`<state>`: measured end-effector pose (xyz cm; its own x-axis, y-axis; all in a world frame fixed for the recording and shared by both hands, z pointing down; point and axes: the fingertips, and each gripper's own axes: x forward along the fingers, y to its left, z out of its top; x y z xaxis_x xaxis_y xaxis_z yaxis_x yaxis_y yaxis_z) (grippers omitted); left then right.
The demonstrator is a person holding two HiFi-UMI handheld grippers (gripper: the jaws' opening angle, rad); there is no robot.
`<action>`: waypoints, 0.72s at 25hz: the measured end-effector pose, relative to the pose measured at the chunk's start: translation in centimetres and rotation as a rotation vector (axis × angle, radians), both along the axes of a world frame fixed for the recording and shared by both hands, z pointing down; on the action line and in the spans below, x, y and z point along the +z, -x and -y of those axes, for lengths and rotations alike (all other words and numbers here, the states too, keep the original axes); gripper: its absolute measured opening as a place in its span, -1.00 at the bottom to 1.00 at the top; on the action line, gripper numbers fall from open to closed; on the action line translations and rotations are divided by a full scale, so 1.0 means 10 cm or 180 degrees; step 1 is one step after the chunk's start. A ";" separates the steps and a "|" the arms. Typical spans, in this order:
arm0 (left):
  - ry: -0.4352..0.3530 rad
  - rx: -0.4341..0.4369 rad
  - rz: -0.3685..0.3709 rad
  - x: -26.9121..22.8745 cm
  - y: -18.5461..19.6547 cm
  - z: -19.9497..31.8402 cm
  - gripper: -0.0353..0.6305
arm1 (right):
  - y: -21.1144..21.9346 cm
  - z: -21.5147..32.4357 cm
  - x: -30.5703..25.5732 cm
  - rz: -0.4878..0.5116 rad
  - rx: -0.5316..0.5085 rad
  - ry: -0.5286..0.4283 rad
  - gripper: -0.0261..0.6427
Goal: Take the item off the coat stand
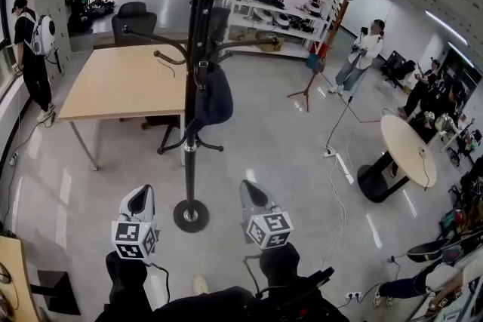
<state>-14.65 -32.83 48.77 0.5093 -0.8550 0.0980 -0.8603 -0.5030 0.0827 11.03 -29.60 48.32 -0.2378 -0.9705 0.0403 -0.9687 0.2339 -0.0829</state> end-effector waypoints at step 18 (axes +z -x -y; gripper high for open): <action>-0.0041 0.0000 0.0013 -0.08 -0.16 0.52 -0.88 | -0.11 0.58 -0.16 0.0090 -0.0088 -0.0122 -0.92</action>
